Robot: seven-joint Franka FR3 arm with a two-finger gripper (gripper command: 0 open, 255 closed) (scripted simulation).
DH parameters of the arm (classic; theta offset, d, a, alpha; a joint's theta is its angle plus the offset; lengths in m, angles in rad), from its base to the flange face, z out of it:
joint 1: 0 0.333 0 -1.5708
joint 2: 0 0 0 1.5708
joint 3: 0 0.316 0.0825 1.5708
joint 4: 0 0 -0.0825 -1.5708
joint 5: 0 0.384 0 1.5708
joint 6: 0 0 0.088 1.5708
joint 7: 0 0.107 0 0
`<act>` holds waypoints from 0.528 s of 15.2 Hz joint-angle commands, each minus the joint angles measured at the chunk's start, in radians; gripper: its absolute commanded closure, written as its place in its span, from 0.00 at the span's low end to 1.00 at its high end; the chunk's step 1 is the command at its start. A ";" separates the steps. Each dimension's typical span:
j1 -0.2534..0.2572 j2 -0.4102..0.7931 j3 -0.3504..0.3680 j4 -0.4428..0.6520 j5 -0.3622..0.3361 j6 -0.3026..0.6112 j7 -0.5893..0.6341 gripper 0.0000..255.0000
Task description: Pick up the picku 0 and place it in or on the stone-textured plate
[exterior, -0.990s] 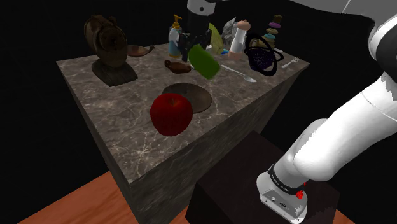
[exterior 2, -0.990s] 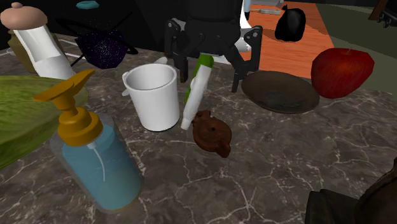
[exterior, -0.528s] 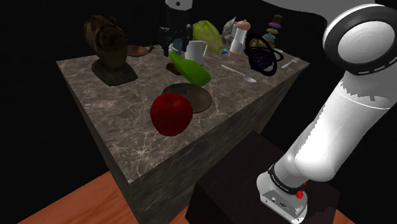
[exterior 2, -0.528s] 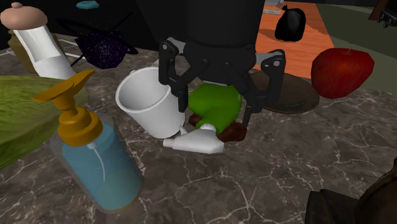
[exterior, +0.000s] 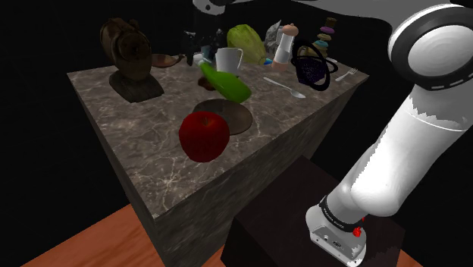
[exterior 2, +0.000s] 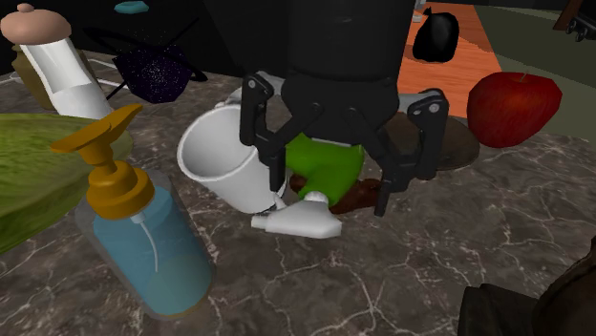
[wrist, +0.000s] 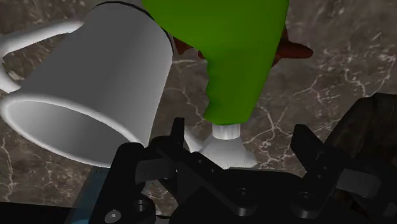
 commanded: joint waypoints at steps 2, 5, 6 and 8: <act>-0.009 0.034 -0.009 -0.032 -0.001 -0.085 0.000 0.00; -0.008 0.034 -0.009 -0.032 -0.001 -0.085 0.000 0.00; -0.008 0.034 -0.009 -0.032 -0.001 -0.085 0.000 0.00; -0.002 0.067 -0.007 0.027 -0.009 -0.112 0.010 1.00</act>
